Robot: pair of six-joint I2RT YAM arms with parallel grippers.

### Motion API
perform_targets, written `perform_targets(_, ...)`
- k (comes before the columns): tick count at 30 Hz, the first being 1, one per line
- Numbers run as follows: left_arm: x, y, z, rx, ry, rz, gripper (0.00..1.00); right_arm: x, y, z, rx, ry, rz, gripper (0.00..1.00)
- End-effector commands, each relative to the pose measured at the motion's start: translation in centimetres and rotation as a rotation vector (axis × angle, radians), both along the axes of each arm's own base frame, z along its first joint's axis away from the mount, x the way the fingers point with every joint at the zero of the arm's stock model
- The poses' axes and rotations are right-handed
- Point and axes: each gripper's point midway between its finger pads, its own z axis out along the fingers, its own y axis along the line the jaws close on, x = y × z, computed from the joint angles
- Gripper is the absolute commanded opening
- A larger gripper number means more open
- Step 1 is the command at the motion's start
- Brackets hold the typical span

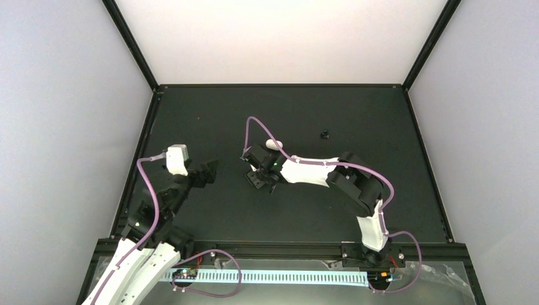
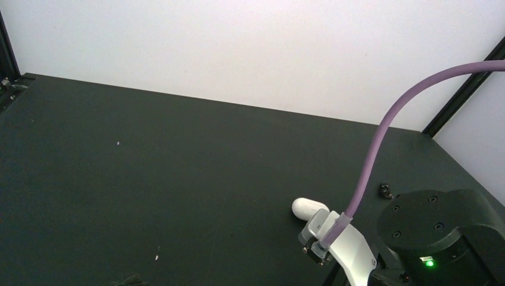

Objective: Insert the wireless bluetooth earbuds into the charging case
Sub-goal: Pick up the charging case at the center of the board.

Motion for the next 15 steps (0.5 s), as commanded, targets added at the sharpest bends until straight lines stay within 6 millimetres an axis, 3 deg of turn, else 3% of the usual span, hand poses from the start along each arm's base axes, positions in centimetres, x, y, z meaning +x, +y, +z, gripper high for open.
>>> perform_targets(1, 0.0, -0.4, 0.3, -0.002, -0.008, -0.019, 0.99, -0.8, -0.6, -2.0, -0.066, 0.043, 0.035, 0.63)
perform_targets(11, 0.0, -0.5, 0.2, -0.003, -0.005, -0.026, 0.99, -1.7, -2.7, -3.3, -0.134, 0.048, 0.036, 0.58)
perform_targets(15, 0.1, -0.6, 0.1, -0.005, 0.0, -0.031, 0.99, -1.7, -3.1, -3.1, -0.149, 0.031, 0.049, 0.45)
